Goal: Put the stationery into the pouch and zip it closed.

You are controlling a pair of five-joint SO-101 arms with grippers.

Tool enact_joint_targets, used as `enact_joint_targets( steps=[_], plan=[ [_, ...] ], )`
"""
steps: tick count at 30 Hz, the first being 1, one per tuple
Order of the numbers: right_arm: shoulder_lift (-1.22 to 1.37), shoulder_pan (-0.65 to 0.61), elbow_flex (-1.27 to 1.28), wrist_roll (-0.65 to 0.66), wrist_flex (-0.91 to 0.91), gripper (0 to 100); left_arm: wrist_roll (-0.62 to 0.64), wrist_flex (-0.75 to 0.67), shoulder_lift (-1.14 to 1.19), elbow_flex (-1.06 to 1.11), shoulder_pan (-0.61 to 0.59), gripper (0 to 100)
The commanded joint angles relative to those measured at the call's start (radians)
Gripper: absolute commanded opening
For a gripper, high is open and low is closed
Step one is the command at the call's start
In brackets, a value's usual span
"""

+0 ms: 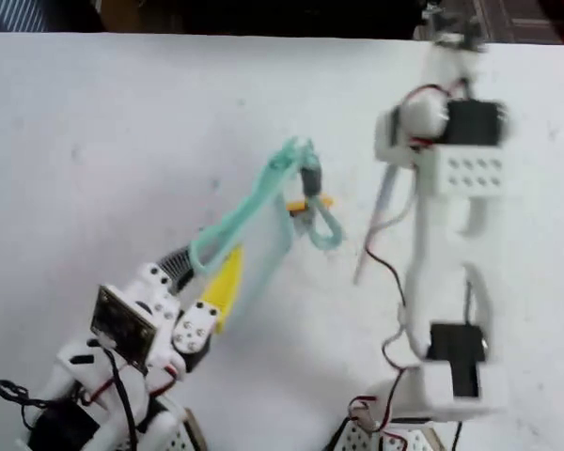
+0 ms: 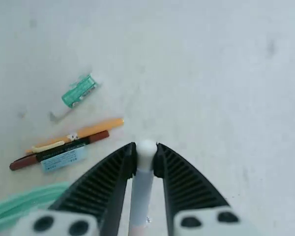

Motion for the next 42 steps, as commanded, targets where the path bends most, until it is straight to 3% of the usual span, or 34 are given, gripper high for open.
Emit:
enact_joint_targets(
  steps=[1,8,14,18,22,24,28,32,38,42],
  plan=[
    [-0.154,0.081,-0.046,0.080,0.021,1.6,0.002,-0.029,-0.012,-0.021,0.047,2],
    [-0.435,0.081,-0.046,0.215,-0.035,1.6,0.000,-0.044,-0.012,0.055,0.047,2],
    [-0.674,-0.087,-0.041,0.216,-0.079,1.6,0.000,-0.057,-0.012,0.109,0.061,2],
    [-0.719,-0.166,-0.040,0.209,-0.071,1.6,-0.005,-0.055,-0.012,0.141,0.139,3],
    [-0.723,-0.171,-0.057,0.207,-0.107,1.6,-0.110,-0.063,-0.012,0.201,0.191,3],
    [-0.723,-0.173,-0.077,0.206,-0.145,1.6,-0.112,-0.058,-0.012,0.204,0.188,8],
    [-0.723,-0.202,-0.100,0.112,-0.171,1.6,-0.023,-0.037,-0.012,0.203,0.131,18],
    [-0.725,-0.325,-0.120,0.080,-0.156,1.6,-0.017,-0.040,-0.012,0.203,0.067,19],
    [-0.716,-0.524,-0.124,-0.011,-0.159,1.6,-0.018,-0.018,-0.012,0.186,0.068,19],
    [-0.714,-0.584,-0.068,-0.020,-0.191,1.6,-0.020,-0.018,-0.012,0.186,0.068,18]
  ],
)
